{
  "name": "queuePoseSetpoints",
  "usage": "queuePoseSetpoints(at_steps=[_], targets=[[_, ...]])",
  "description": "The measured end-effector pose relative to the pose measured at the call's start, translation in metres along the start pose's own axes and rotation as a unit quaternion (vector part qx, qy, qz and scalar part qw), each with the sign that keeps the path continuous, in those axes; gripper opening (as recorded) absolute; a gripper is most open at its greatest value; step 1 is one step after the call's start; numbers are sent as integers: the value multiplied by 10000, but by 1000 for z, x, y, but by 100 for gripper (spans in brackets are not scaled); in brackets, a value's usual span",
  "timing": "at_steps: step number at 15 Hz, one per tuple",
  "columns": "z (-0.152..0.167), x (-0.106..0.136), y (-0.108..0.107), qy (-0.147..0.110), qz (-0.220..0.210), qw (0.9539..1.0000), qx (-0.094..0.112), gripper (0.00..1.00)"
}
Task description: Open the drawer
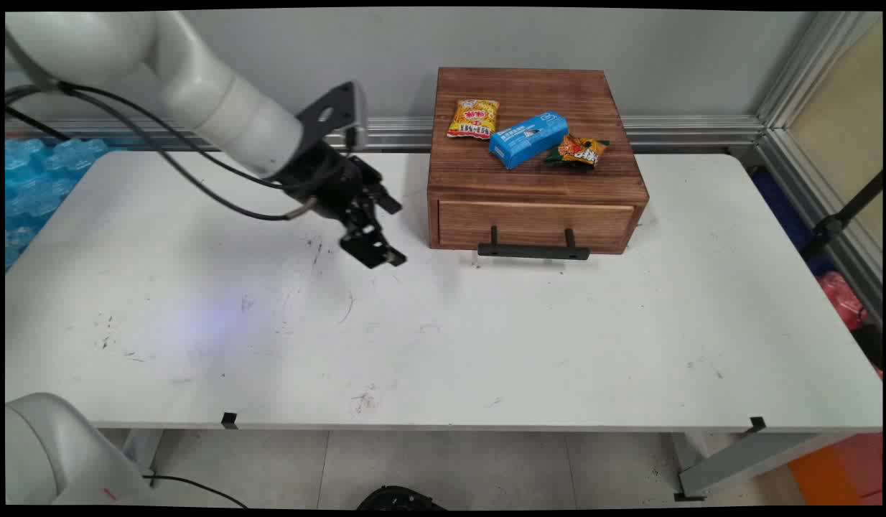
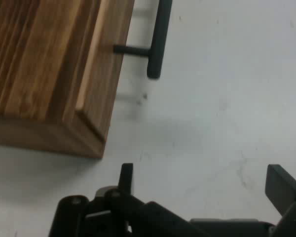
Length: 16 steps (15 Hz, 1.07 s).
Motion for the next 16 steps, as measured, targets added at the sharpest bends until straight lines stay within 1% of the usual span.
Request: queuePoseSetpoints(at_steps=[3,6,9,10,16], targets=[[25,21,3,66,56,10000,47,100],[44,35,6,107,98,9999,63,100],[69,52,9,130,157,9997,96,100],[83,62,11,135,177,9997,125,100],[117,83,17,104,165,9997,153,100]])
